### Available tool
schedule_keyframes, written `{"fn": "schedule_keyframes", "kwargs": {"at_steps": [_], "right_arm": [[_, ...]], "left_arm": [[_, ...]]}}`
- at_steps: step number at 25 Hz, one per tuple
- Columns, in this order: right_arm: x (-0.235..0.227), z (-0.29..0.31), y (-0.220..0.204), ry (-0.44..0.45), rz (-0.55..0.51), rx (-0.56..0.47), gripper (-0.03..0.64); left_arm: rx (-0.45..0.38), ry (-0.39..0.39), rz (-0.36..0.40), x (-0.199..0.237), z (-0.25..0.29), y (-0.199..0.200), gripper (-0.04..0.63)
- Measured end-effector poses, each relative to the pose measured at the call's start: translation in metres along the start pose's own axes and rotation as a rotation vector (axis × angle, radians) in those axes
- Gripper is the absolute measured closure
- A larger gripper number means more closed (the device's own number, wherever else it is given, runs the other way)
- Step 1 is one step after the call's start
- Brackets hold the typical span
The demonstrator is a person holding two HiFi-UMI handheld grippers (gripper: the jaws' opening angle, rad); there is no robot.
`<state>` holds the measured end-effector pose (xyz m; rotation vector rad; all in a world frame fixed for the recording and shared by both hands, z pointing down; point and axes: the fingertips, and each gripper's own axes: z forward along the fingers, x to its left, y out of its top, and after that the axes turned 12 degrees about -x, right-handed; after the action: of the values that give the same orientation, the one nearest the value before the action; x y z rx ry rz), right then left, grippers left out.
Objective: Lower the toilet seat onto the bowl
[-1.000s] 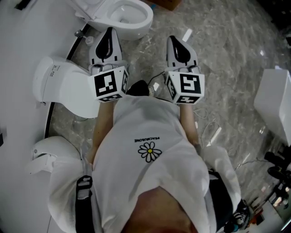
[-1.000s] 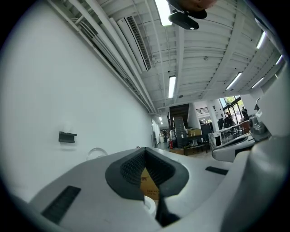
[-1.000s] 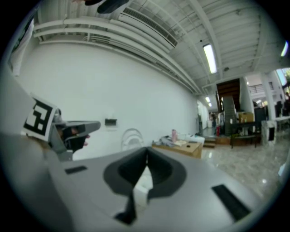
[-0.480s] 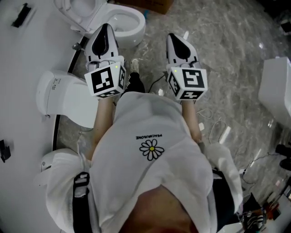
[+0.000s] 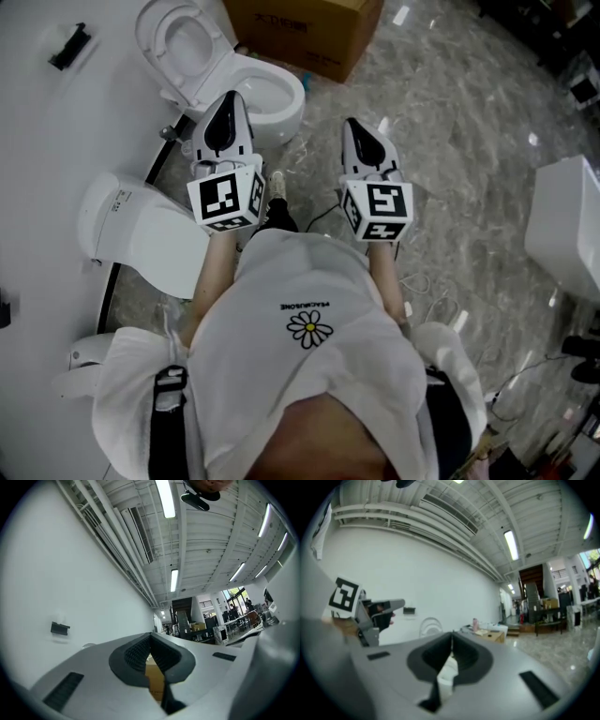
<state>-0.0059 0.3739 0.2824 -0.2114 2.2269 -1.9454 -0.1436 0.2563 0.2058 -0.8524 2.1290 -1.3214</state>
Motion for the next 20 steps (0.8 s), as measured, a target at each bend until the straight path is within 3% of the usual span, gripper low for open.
{"fn": "schedule_keyframes", "kwargs": {"at_steps": [20], "right_arm": [[0.01, 0.02, 0.001, 0.019, -0.014, -0.028, 0.586]], "left_arm": [[0.004, 0.02, 0.012, 0.02, 0.008, -0.011, 0.575]]}}
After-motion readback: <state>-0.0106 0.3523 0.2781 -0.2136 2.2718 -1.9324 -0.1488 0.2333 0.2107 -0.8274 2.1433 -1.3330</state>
